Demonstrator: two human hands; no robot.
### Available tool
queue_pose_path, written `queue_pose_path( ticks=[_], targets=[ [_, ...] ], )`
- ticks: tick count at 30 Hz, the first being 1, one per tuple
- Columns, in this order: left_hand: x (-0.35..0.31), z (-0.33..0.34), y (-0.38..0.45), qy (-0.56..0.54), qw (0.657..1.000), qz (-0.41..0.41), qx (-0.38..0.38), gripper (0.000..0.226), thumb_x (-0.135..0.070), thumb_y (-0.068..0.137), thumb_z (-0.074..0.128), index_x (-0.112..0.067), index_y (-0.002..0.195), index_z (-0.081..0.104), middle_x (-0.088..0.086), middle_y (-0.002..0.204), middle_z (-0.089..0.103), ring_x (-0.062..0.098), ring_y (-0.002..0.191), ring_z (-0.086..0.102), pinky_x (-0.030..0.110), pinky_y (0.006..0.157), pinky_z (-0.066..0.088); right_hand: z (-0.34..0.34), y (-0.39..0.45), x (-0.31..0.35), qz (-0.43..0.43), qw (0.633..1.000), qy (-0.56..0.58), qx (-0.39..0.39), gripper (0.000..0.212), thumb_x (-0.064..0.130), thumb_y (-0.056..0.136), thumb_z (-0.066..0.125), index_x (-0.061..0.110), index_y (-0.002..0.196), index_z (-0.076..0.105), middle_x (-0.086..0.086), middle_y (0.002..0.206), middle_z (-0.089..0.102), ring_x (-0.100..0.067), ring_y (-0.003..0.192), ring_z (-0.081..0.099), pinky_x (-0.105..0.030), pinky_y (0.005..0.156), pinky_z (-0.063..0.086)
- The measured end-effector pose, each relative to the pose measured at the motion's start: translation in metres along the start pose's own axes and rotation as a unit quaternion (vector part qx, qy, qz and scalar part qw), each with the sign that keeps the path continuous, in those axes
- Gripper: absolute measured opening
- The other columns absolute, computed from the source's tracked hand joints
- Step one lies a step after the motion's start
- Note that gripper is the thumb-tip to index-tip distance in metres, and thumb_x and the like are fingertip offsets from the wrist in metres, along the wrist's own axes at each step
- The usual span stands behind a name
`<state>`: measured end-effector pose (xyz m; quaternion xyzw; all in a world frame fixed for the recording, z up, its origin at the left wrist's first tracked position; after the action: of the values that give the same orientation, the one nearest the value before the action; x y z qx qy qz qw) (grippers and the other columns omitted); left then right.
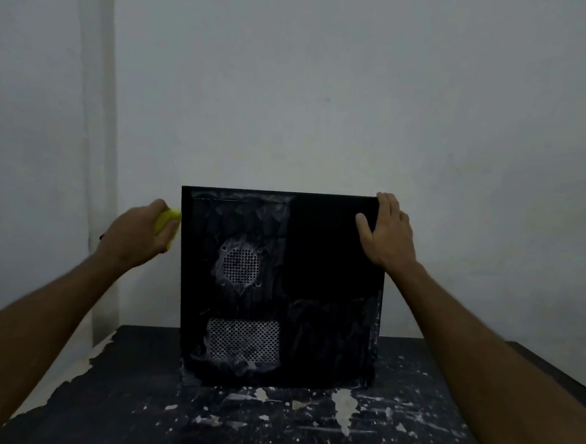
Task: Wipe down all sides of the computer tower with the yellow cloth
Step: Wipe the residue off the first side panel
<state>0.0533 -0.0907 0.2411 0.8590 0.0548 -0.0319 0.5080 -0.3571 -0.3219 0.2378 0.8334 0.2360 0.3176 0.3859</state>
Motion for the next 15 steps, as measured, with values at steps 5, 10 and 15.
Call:
queue_pose_path(
  ticks=[5,10,15],
  targets=[
    [-0.019,-0.003,0.014,-0.017,0.998,0.014,-0.063,0.024,-0.026,0.099,0.066,-0.004,0.099,0.055,0.025,0.077,0.065,0.044,0.066,0.064,0.043,0.058,0.048,0.000,0.000,-0.001,-0.001,1.000,-0.008,0.003,0.073,0.057,0.102,0.038,0.016,0.160,0.019,-0.004,0.167,0.018,-0.039,0.143,0.032,-0.055,0.116,0.031],
    [-0.024,0.029,-0.023,-0.004,0.998,0.059,-0.017,0.029,-0.038,0.103,0.055,-0.009,0.099,0.054,0.016,0.075,0.064,0.038,0.061,0.062,0.038,0.054,0.046,0.000,-0.001,0.000,-0.002,1.000,-0.016,0.009,0.073,0.056,0.103,0.039,0.016,0.160,0.018,-0.003,0.168,0.016,-0.039,0.141,0.034,-0.055,0.112,0.034],
    [-0.010,0.014,-0.001,-0.008,0.999,-0.002,-0.049,0.025,-0.029,0.102,0.060,-0.006,0.097,0.052,0.018,0.075,0.061,0.038,0.062,0.060,0.039,0.055,0.043,0.002,-0.001,0.001,0.006,1.000,-0.023,0.017,0.076,0.056,0.102,0.041,0.017,0.161,0.015,-0.002,0.169,0.011,-0.039,0.142,0.033,-0.057,0.111,0.034]
  ],
)
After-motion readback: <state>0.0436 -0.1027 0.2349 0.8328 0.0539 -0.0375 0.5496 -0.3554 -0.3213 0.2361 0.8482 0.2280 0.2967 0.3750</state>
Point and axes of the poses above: each hand's wrist, its own y-axis towards the middle knuckle, its own z-axis out of the palm, x = y × z, the point moved 10 cm from there along y, towards the middle knuckle
